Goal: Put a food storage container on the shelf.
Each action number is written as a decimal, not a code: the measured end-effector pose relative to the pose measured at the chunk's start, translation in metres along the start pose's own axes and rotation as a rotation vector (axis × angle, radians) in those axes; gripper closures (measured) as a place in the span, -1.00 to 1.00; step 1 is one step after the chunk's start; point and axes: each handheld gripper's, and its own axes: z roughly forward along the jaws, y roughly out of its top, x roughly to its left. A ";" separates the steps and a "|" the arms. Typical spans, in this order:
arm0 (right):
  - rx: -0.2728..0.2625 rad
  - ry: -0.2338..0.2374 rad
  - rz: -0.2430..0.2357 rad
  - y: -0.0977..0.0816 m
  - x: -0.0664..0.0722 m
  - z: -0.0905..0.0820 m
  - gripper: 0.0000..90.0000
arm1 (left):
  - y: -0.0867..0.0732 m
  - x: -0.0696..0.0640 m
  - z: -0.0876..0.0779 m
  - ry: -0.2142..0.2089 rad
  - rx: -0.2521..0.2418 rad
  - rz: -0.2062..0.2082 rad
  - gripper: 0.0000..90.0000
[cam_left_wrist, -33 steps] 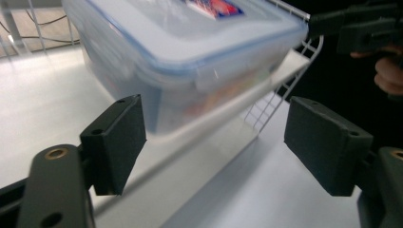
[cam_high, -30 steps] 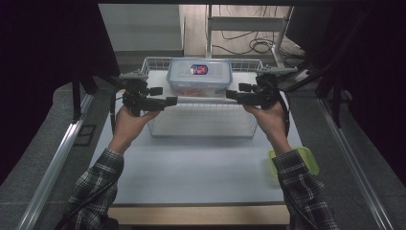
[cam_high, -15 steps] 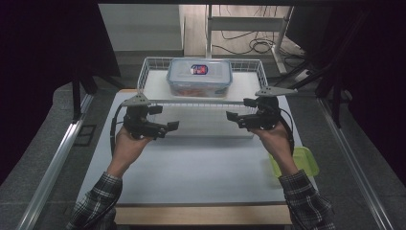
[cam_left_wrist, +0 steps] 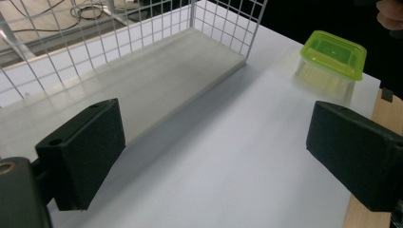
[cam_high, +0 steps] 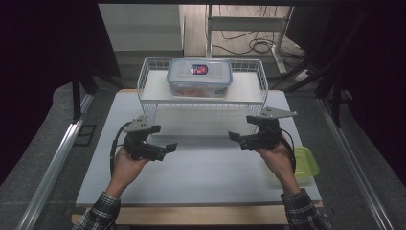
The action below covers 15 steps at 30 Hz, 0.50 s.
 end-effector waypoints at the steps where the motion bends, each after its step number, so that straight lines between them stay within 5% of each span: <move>1: -0.002 -0.001 0.001 -0.004 0.001 -0.001 -0.90 | 0.000 0.000 0.000 0.000 0.000 0.000 -0.88; 8: 0.007 -0.034 -0.026 -0.018 0.006 -0.006 -0.91 | -0.020 -0.005 0.002 -0.003 0.046 0.026 -0.91; 15: 0.021 -0.044 -0.041 -0.033 0.014 -0.010 -0.92 | -0.035 -0.011 0.002 0.010 0.033 0.022 -0.93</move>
